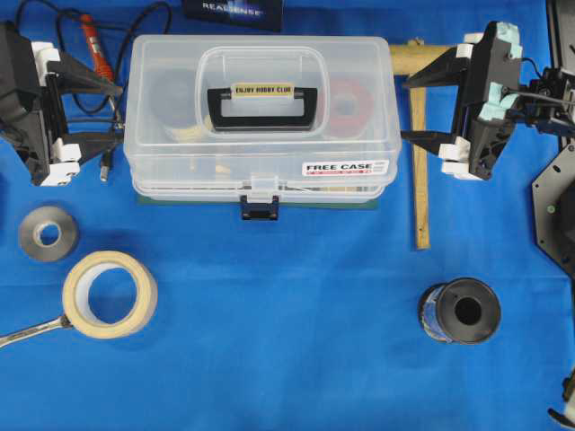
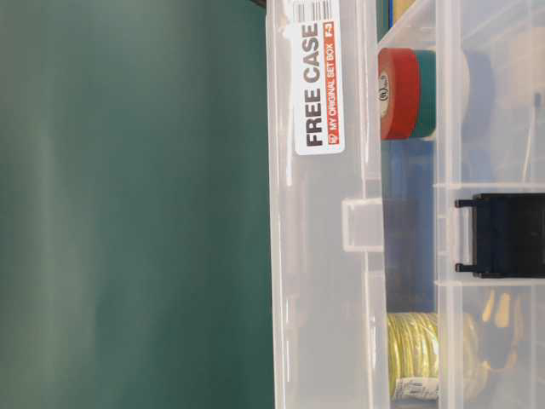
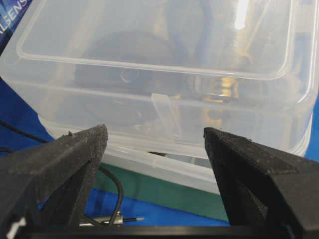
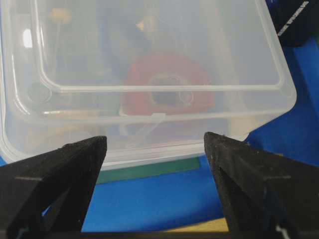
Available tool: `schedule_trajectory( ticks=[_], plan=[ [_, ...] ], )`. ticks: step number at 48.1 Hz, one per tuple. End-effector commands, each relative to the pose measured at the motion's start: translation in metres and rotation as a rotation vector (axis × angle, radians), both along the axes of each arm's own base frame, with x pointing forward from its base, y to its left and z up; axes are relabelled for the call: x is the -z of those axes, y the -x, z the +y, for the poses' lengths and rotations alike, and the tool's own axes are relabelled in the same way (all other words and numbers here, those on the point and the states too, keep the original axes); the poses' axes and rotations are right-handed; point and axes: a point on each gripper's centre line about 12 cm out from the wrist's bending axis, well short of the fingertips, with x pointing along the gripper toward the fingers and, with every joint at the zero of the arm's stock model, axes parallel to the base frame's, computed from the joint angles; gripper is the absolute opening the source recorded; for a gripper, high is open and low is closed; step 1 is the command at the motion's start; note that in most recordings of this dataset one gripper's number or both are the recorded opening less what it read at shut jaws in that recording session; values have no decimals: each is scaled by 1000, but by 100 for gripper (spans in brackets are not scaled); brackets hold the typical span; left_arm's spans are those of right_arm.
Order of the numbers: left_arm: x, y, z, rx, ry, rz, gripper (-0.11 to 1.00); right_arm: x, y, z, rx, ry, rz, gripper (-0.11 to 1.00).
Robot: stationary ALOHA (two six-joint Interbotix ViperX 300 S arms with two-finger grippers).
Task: Open the tool box with both arms.
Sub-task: 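Lift the lid with both grippers and swing it back to open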
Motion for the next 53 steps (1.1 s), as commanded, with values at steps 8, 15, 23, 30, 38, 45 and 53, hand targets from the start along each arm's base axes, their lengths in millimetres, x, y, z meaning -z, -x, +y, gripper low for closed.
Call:
schedule_trajectory(
  ticks=[8,15,23,30,38,45,53],
  plan=[
    [-51,-9,3,-6,-45,-177,78,-43,-15,-8,17,45,-171,82],
    [-61,-1,10,-39,-66,-214,78,-48,-15,-12,30,53,-189,82],
    [-65,4,19,-85,-79,-232,78,-57,-15,-20,56,63,-217,82],
    [-68,4,26,-111,-93,-257,78,-64,-13,-29,88,78,-236,82],
    [-70,7,37,-156,-110,-280,78,-67,-10,-40,125,88,-246,82],
    [-73,10,46,-197,-125,-302,78,-72,-7,-49,160,101,-266,82],
    [-74,13,55,-237,-137,-312,78,-75,-3,-61,203,114,-285,82]
  ],
)
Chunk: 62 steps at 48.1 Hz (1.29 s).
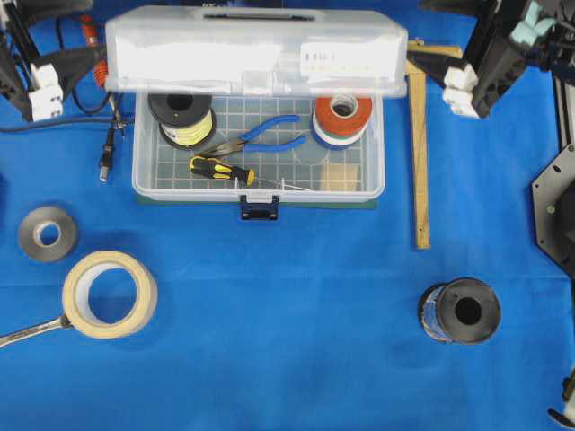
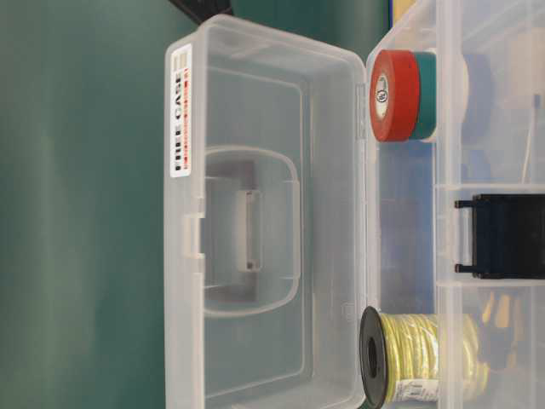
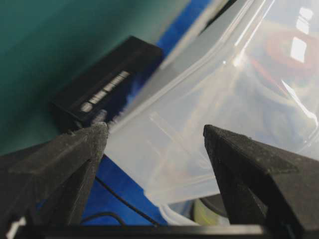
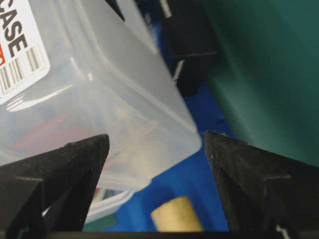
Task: Open the tool box with both arms.
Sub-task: 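Lift the lid with both grippers and swing it back to open, then release the lid and raise both grippers away from the box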
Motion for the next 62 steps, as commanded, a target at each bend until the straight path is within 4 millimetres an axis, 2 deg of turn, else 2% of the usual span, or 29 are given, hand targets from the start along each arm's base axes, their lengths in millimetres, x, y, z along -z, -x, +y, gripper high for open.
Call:
schedule_trajectory(
  ticks=[1,11,20,36,53,62],
  plan=[
    [-24,-6,5,-6,-40,-74,78,-32,-8,-7,12,47,-105,82],
    [-23,-7,21,-60,-47,-81,77,-30,-4,-24,69,42,-96,82],
    [-20,-17,36,-88,-51,-80,77,-26,-3,-39,115,35,-77,82],
    [-8,-19,75,-190,-32,-13,77,-20,-3,-61,173,24,-52,82],
    [-4,-23,101,-234,-49,31,77,-11,2,-90,251,4,-21,82],
    [2,-29,110,-239,-36,51,77,-7,3,-95,266,-5,-11,82]
  ],
)
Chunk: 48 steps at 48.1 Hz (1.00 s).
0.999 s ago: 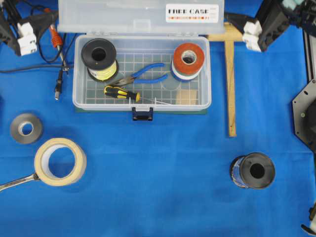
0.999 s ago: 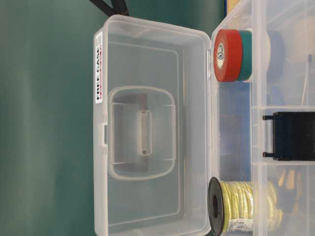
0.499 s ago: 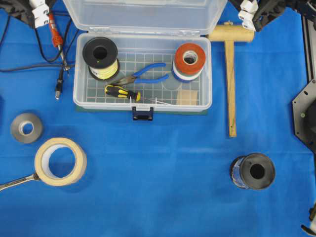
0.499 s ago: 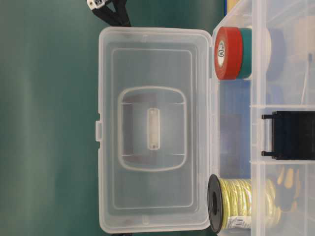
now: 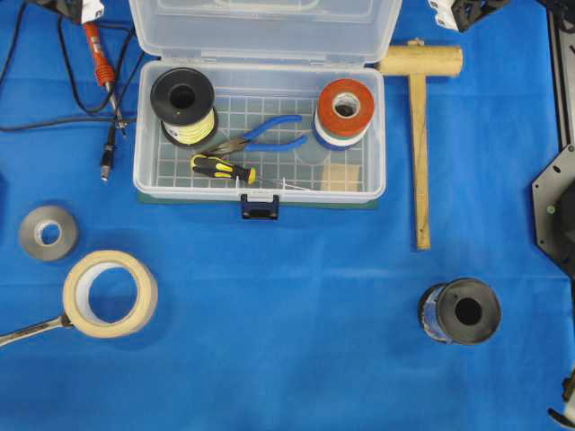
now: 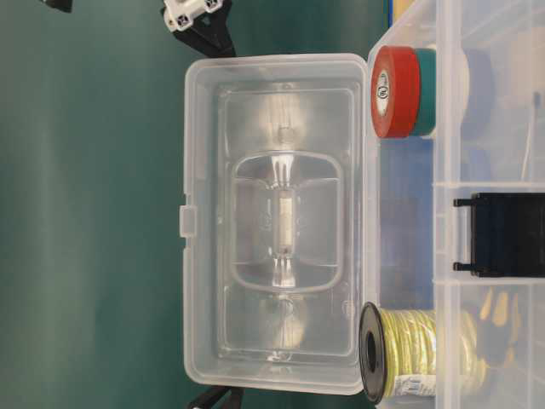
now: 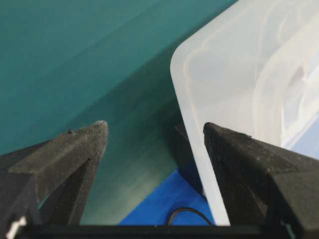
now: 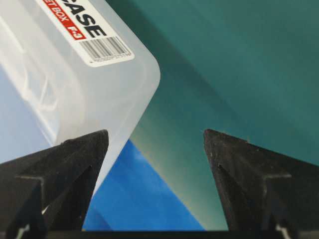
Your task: Open the tool box with both arms.
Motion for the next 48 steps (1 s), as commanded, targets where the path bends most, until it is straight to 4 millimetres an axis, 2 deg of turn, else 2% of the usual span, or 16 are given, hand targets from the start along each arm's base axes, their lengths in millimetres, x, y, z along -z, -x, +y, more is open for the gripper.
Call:
schedule_trajectory(
  ticks=[1,9,23,40,48],
  plan=[
    [-13,-9,3,13,-32,-24,77,-14,-4,-2,-2,28,-34,82],
    [-11,-3,3,3,-29,-19,77,-14,0,-2,7,23,-33,82],
    [-4,32,-7,-48,-34,30,77,-10,28,2,60,1,-7,82],
    [-6,62,-41,-49,-26,19,77,-10,50,26,66,-27,1,82],
    [-6,59,-66,31,9,22,77,-8,42,48,-12,-47,13,82]
  ],
)
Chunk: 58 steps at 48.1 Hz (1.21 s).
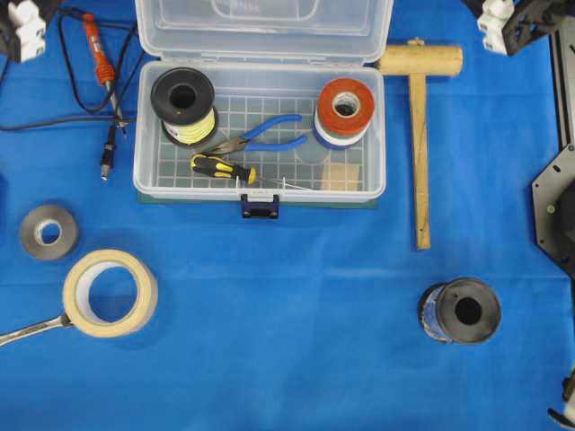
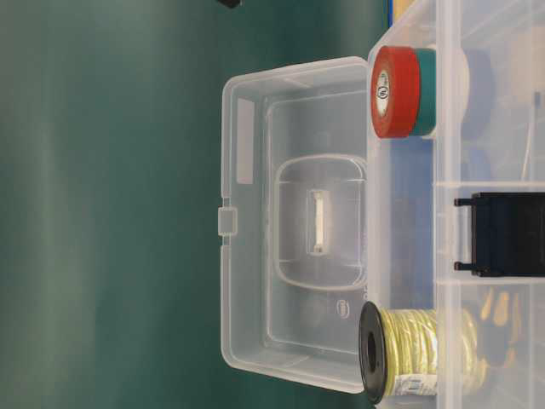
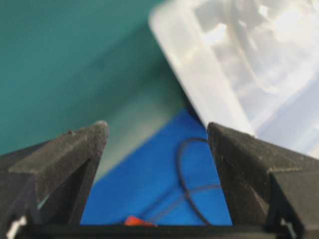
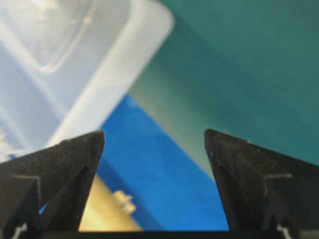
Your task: Open the tool box with both arms.
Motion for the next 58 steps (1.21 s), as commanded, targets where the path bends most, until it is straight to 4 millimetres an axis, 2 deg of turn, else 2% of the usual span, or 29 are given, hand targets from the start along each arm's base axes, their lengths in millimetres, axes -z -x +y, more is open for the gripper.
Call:
schedule_trajectory(
  ticks=[1,17,25,31,37,44,58],
  plan=[
    [-7,-7,-15,65,-5,-10,77,-5,-8,12,-52,0,-15,82],
    [-14,-36,-94,447,-12,-29,77,0,-47,83,-357,-44,-3,82],
    [-9,-41,-119,567,-5,-20,77,3,-62,123,-524,-50,8,82],
    [-3,-44,-132,631,6,-2,77,6,-68,145,-612,-57,22,82],
    [-1,-46,-145,695,15,17,77,11,-71,160,-662,-75,34,82],
    [1,-43,-153,734,23,32,77,14,-68,164,-675,-82,42,81],
    [14,-27,-156,735,36,25,77,24,-31,167,-674,-56,-24,81]
  ],
)
